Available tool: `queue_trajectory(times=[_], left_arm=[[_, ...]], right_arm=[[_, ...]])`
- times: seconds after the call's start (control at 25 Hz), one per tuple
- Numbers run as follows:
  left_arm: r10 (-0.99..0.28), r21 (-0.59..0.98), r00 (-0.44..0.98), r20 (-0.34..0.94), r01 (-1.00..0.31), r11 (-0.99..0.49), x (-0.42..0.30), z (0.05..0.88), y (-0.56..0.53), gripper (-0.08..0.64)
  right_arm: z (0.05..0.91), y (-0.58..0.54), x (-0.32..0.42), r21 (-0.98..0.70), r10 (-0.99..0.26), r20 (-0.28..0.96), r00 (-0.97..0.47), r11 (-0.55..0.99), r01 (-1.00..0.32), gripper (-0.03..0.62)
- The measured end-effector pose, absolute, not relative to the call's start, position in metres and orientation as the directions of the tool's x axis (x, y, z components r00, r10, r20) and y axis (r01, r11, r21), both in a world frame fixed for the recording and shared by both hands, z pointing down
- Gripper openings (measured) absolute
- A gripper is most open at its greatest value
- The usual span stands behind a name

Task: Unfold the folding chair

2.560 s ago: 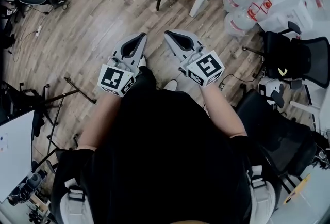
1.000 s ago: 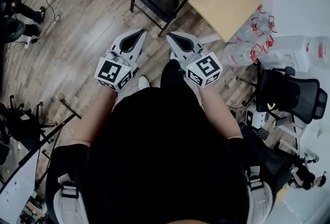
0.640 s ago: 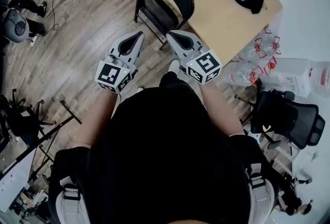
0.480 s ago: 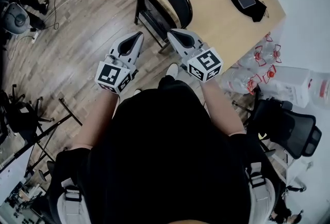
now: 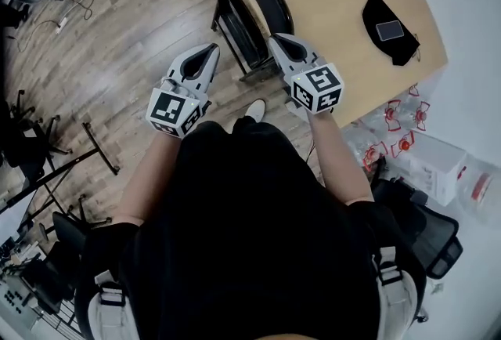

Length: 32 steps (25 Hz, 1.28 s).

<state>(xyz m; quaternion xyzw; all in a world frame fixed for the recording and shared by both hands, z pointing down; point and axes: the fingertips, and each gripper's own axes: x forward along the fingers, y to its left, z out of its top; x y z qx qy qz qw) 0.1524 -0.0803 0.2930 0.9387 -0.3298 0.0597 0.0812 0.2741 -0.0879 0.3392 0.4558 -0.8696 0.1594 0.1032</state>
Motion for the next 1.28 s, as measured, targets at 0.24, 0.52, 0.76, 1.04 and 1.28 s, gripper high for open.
queue_trajectory(times=[0.24, 0.52, 0.76, 1.04, 1.28], left_arm=[[-0.619, 0.116, 0.765, 0.176, -0.641, -0.759, 0.158, 0.299, -0.095, -0.006], [-0.608, 0.128, 0.779, 0.155, -0.626, -0.769, 0.16, 0.31, -0.113, -0.006], [-0.596, 0.135, 0.79, 0.145, -0.613, -0.779, 0.167, 0.319, -0.128, -0.005], [-0.583, 0.14, 0.798, 0.15, -0.601, -0.787, 0.18, 0.327, -0.141, 0.0], [-0.582, 0.132, 0.799, 0.151, -0.6, -0.789, 0.192, 0.329, -0.15, 0.009]], right_arm=[[0.368, -0.119, 0.299, -0.156, -0.753, 0.43, -0.499, 0.482, -0.862, 0.02], [0.393, -0.145, 0.308, -0.075, -0.736, 0.542, -0.407, 0.44, -0.895, 0.044], [0.415, -0.163, 0.317, -0.028, -0.711, 0.611, -0.348, 0.42, -0.907, 0.077], [0.434, -0.181, 0.338, 0.021, -0.692, 0.666, -0.28, 0.392, -0.92, 0.129], [0.455, -0.195, 0.351, 0.019, -0.652, 0.709, -0.268, 0.398, -0.917, 0.153]])
